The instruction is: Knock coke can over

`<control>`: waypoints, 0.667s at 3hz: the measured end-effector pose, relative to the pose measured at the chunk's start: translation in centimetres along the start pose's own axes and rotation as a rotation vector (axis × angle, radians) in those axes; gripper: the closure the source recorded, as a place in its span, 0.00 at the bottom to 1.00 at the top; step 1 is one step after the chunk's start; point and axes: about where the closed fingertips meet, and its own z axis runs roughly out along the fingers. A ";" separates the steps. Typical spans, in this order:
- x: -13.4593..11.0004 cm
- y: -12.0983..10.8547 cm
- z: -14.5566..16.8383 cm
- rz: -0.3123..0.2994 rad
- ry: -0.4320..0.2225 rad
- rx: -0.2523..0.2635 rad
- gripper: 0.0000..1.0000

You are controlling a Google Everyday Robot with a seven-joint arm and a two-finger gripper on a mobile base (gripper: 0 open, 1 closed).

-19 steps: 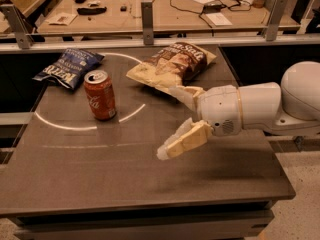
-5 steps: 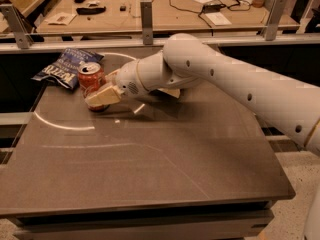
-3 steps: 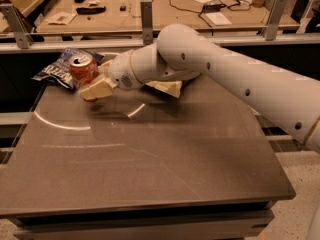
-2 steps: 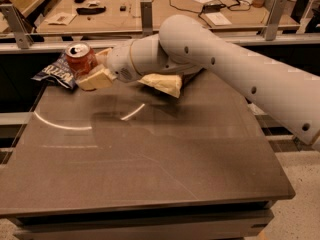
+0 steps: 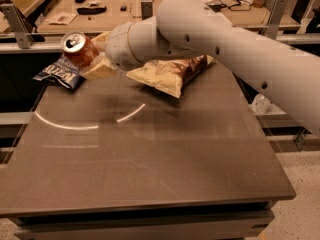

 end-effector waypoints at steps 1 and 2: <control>0.0 0.1 -0.6 -0.150 0.103 -0.004 1.00; 0.1 0.1 -0.6 -0.168 0.114 -0.002 0.82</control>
Offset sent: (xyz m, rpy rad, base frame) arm -0.0029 -0.0041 0.0013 -0.1170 -0.0978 0.0124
